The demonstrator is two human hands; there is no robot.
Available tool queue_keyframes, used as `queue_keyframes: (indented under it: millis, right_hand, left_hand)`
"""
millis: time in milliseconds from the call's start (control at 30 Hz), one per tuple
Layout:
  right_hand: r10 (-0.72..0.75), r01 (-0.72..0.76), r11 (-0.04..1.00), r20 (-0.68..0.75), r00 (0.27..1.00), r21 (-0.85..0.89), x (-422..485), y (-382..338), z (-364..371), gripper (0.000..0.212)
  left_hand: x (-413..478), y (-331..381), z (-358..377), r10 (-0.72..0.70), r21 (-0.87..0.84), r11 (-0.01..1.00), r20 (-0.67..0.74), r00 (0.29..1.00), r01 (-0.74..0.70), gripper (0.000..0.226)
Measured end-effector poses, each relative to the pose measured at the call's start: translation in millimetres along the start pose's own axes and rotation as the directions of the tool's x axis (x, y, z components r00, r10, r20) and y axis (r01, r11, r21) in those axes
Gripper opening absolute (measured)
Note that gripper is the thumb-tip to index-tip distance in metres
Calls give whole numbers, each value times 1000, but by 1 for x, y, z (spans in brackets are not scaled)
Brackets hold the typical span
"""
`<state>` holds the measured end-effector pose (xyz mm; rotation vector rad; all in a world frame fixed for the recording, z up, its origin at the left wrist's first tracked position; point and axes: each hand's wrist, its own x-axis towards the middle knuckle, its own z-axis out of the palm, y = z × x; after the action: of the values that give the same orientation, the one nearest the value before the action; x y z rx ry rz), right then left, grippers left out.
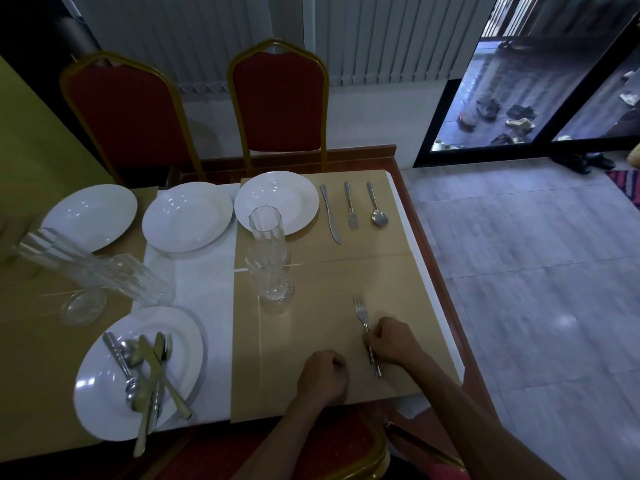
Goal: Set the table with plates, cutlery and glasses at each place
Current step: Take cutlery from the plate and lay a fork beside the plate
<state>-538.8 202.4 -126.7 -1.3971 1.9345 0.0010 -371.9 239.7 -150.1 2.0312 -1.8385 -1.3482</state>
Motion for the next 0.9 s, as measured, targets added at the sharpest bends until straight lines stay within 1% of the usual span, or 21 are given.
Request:
queue_keyframes:
  millis: [100,167,233,367,467,567,700,767,833,900]
  right_hand:
    - [-10,11,1000,-54,999,23,-4,-11,0,20]
    - [-8,9,1000,-80,997,11,-6,-23,2,24]
    - [-32,32,999,-68,997,-5,-7,-37,7,28]
    - [-149,149,989,2,989,-23,-10,-75,22,27]
    - [-232,233,972,46,972,-17,-13,-109,38,25]
    - [-309,314,949,128,942,-20,-19,-147,57,24]
    - [-361,369,929,171,917,-16,-20,-169,73,24]
    - [-400,411,911,197,895,-19,-22,-188,85,22]
    - [-424,442,897,230,876,-31,-26,-206,96,21]
    - [-435,461,887,265,861,-41,-27,-222,108,25]
  left_hand:
    - [-1,-16,-15,-50,-91,995,-1,999,50,22]
    - [-2,-26,-24,-60,-125,991,-29,998,56,23]
    - [-3,-36,-34,-50,-140,989,-65,997,40,23]
    - [-11,-48,-57,-36,-144,989,-125,991,18,21]
    - [-21,-62,-80,-70,-163,986,-154,986,44,22]
    - [-32,-91,-112,-113,-164,984,-248,962,73,21]
    - [-39,-115,-141,-157,-187,976,-282,946,107,16]
    - [-44,-133,-158,-201,-218,967,-322,925,135,13]
    - [-47,-150,-171,-248,-241,956,-356,901,168,15]
    - [-50,-168,-182,-288,-262,945,-378,880,196,18]
